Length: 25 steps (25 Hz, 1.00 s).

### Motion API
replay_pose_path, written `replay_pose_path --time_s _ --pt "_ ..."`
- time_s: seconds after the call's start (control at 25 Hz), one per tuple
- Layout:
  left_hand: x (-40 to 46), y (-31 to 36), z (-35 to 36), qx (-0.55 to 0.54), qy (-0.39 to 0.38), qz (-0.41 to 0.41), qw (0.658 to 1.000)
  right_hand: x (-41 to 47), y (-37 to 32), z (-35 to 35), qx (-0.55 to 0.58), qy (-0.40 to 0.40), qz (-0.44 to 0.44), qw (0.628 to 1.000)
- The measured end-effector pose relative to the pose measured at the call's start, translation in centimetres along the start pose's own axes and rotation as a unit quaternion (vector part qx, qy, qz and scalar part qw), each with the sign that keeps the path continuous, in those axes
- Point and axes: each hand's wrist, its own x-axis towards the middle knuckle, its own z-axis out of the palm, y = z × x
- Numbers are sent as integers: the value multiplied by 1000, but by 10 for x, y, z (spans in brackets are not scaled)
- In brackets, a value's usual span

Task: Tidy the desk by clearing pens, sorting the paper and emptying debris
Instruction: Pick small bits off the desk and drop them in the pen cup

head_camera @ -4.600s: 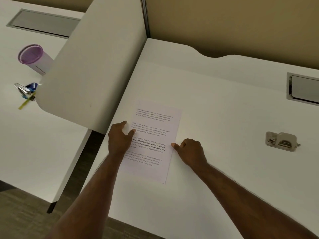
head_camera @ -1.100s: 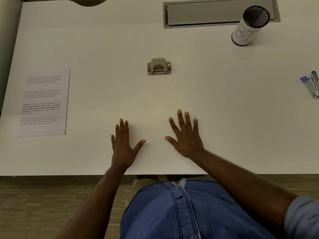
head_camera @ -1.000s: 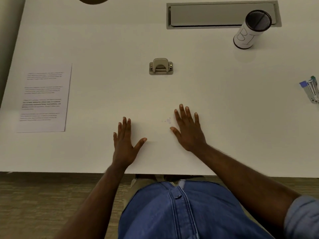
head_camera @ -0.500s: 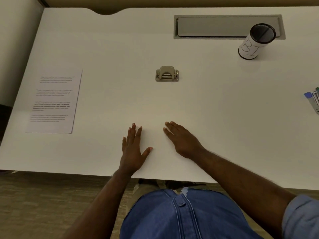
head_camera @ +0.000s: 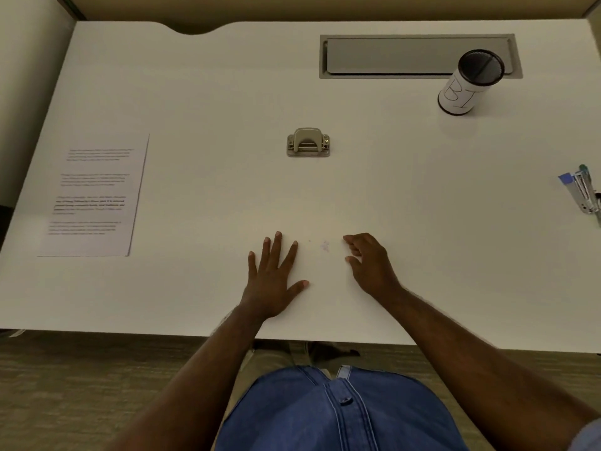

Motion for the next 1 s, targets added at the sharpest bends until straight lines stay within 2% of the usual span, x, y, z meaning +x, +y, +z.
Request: replay_pose_path --time_s 0.2,0.4,0.56,0.68,0.76,0.92,1.0 --pt "20 18 4 35 -15 -16 999 -9 -7 13 -16 1 2 1000" --pt "25 36 4 69 -53 44 995 -10 -12 21 -12 46 9 999" --pt "21 24 -5 10 -23 23 999 -5 -15 21 -30 44 -10 999" --pt "13 -3 -17 -20 -6 -15 1000 -2 -21 21 -87 17 -58 994" --pt "3 -22 -24 -20 8 -8 1000 -2 -27 25 -153 2 -86 984" --pt "-19 -51 -31 -36 33 16 999 -1 -37 38 -243 -24 -42 969" --pt "-27 -61 -32 -43 42 17 998 1 -42 44 -337 -10 -50 940"
